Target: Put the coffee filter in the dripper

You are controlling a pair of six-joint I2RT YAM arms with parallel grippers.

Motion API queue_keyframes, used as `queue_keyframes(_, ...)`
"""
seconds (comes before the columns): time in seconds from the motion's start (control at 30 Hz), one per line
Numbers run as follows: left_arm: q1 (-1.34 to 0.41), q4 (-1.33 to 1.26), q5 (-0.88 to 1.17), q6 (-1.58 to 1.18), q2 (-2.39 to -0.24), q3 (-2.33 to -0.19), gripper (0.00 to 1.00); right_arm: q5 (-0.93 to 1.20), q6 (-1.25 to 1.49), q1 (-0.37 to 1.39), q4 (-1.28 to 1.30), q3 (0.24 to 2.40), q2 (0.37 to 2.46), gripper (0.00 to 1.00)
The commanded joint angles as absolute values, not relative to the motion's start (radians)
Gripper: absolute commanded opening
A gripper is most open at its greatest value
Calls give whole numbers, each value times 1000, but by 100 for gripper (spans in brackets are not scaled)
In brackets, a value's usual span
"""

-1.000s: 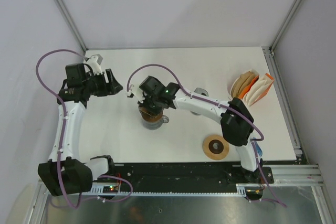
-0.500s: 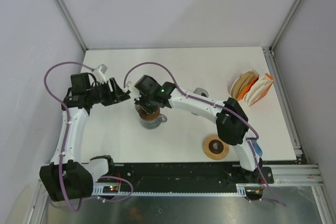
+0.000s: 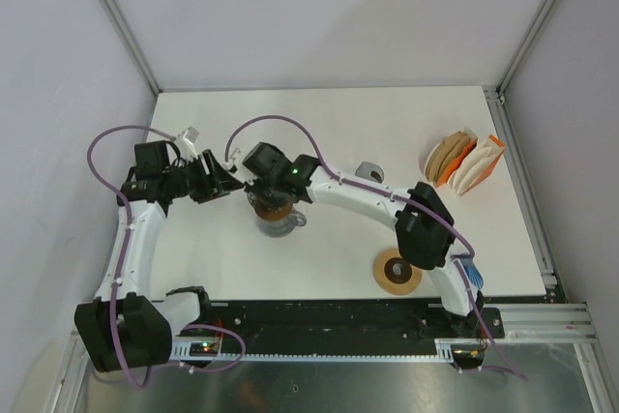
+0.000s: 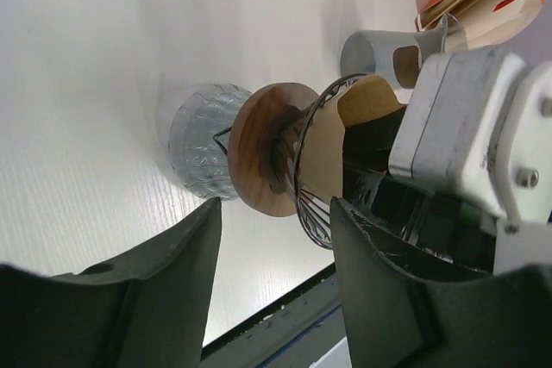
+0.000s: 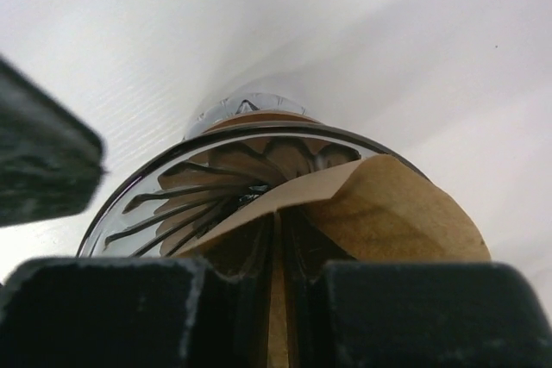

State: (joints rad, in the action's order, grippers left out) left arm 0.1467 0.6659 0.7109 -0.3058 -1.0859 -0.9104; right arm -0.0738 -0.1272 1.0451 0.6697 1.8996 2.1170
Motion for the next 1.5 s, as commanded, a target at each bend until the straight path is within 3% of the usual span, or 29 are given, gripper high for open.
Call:
queue_keyframes(0.0,149,656,731,-332,-1086,-926,56,-123,-128,1075,626,1927,2070,14)
queue_keyframes(0.37,149,650,759,-334,-1080,-926,56,-164,-156,1081,641,1938,2009,34)
queue_keyframes(0.9,147,645,786,-321,-1088,-936,60,-170,-185,1092,670,1979,1984,50)
queue_keyframes(1.2,146,641,787,-317,-1091,-944,60,-195,-187,1101,685,1983,1997,52)
queue_keyframes(1.47,135,631,766,-301,-1096,-941,57,-260,-154,1107,621,1959,1879,58)
